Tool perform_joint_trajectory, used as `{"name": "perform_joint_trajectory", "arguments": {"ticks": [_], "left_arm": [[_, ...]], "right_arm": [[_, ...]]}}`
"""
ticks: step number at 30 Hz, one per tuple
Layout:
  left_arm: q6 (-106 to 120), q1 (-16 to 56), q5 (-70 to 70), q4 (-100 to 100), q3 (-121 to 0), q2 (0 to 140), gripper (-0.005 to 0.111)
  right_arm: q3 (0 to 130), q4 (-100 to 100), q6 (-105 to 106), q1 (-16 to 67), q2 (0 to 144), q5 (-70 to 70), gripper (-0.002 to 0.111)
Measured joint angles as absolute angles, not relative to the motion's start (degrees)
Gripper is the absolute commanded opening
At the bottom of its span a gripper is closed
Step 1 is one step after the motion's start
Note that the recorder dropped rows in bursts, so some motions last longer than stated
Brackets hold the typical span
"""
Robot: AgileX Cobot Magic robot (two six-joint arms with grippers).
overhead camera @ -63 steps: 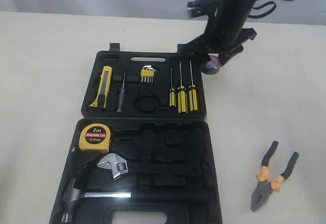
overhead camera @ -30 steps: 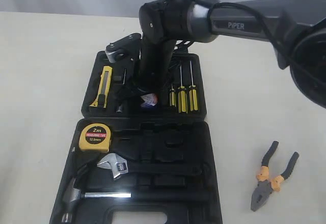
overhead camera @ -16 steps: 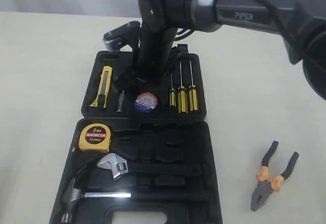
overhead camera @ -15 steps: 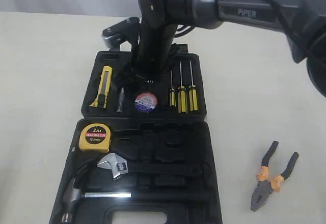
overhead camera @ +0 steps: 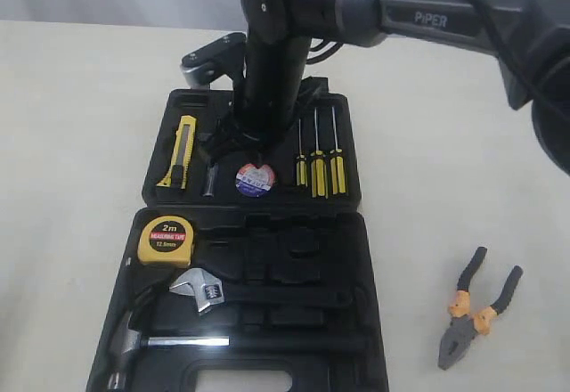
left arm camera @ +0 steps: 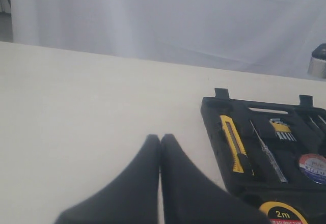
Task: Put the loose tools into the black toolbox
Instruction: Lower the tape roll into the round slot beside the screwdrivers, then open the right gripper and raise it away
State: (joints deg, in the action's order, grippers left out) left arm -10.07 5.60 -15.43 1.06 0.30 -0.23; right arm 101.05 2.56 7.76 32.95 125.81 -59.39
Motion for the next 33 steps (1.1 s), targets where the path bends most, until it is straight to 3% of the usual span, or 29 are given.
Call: {"name": "perform_joint_trajectory", "arguments": {"ticks": [26,33], "left_arm": [[-10.07,5.6,-15.43,1.06,0.3,-0.23,0.0],[-10.07,5.6,-15.43,1.06,0.3,-0.23,0.0]], "right_arm": [[101.42,6.81,10.87,32.95,130.68,-56.53,-0.001],[101.17,6.9,11.1,32.85,126.51,-57.79,-0.001]]}}
